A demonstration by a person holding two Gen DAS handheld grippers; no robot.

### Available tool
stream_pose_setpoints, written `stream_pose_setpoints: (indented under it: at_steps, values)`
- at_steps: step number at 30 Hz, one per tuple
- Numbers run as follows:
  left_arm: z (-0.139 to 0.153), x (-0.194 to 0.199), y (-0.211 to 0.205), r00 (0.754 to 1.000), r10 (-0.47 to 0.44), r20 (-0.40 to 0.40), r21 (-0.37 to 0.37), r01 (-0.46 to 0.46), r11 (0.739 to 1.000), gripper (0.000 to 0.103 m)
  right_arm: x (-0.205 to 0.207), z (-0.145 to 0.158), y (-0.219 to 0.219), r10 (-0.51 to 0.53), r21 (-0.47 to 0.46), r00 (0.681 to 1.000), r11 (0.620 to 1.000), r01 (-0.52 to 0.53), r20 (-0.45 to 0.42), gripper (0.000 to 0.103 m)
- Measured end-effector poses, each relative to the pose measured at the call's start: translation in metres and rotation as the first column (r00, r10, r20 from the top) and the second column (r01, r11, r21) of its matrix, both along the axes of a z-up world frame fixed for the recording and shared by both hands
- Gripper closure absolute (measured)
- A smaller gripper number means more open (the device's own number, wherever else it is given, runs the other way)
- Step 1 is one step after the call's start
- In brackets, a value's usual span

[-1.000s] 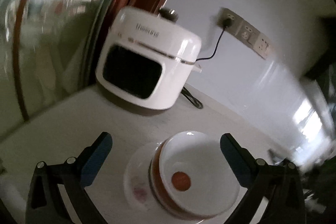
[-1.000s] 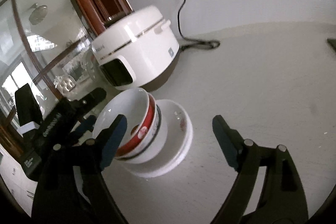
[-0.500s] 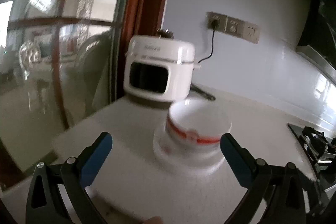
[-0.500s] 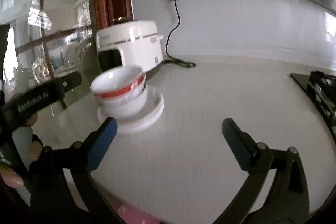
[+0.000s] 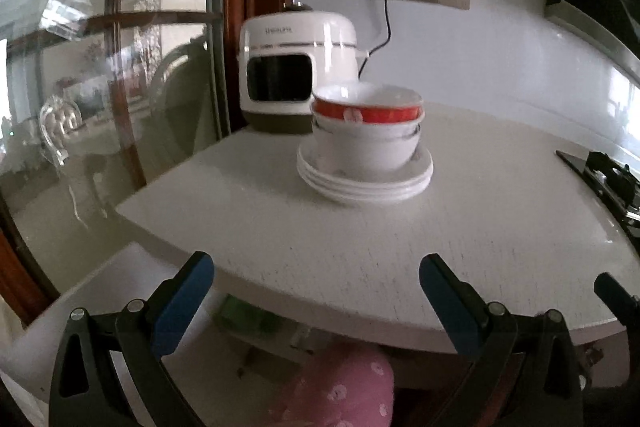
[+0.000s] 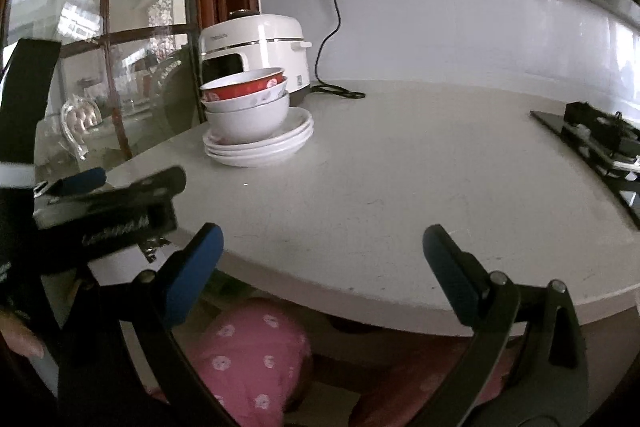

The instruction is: Organize plates and bowls

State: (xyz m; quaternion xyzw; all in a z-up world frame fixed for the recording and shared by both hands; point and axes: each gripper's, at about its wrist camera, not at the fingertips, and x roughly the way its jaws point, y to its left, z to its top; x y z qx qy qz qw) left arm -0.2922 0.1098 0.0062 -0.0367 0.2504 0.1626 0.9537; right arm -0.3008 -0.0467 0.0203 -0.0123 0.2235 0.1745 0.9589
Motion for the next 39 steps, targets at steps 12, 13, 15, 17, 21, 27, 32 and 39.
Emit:
stream_pose_setpoints:
  at_steps: [12,13,15,17,21,27,32,39]
  values:
    - [-0.011,-0.003,0.01,0.999,-0.013,-0.03,-0.031,0.012,0.999,0.0,-0.001,-0.006,0.015,0.017,-0.03,1.0,0.999,-0.017,-0.003,0.003]
    - [-0.012,-0.003,0.011,0.999,-0.013,-0.032,-0.032,0.012,0.999,0.0,-0.001,-0.007,0.017,0.019,-0.033,1.0,0.999,-0.019,-0.004,0.002]
    - [-0.014,-0.003,0.013,0.999,-0.007,-0.039,-0.03,0.006,1.0,0.0,0.0,-0.008,0.018,0.024,-0.038,1.0,0.999,-0.025,-0.011,0.002]
    - [-0.015,-0.003,0.013,0.999,-0.002,-0.043,-0.029,0.001,1.0,0.0,0.0,-0.01,0.019,0.022,-0.033,1.0,0.999,-0.023,-0.02,0.002]
    - [-0.015,-0.002,0.013,0.999,0.005,-0.04,-0.026,-0.006,1.0,0.0,0.001,-0.012,0.02,0.017,-0.031,0.999,0.999,-0.018,-0.033,0.002]
    - [-0.014,-0.003,0.015,0.999,0.016,-0.034,-0.024,-0.016,1.0,0.0,0.0,-0.013,0.022,0.012,-0.03,0.999,0.999,-0.013,-0.039,0.002]
    - [-0.014,-0.001,0.018,0.999,0.02,-0.037,-0.029,-0.021,0.999,0.0,0.002,-0.014,0.02,0.006,-0.018,0.999,1.0,-0.007,-0.048,0.002]
    - [-0.014,-0.001,0.019,0.999,0.019,-0.036,-0.029,-0.02,0.999,0.0,0.002,-0.015,0.022,0.01,-0.015,0.998,1.0,-0.011,-0.057,0.002]
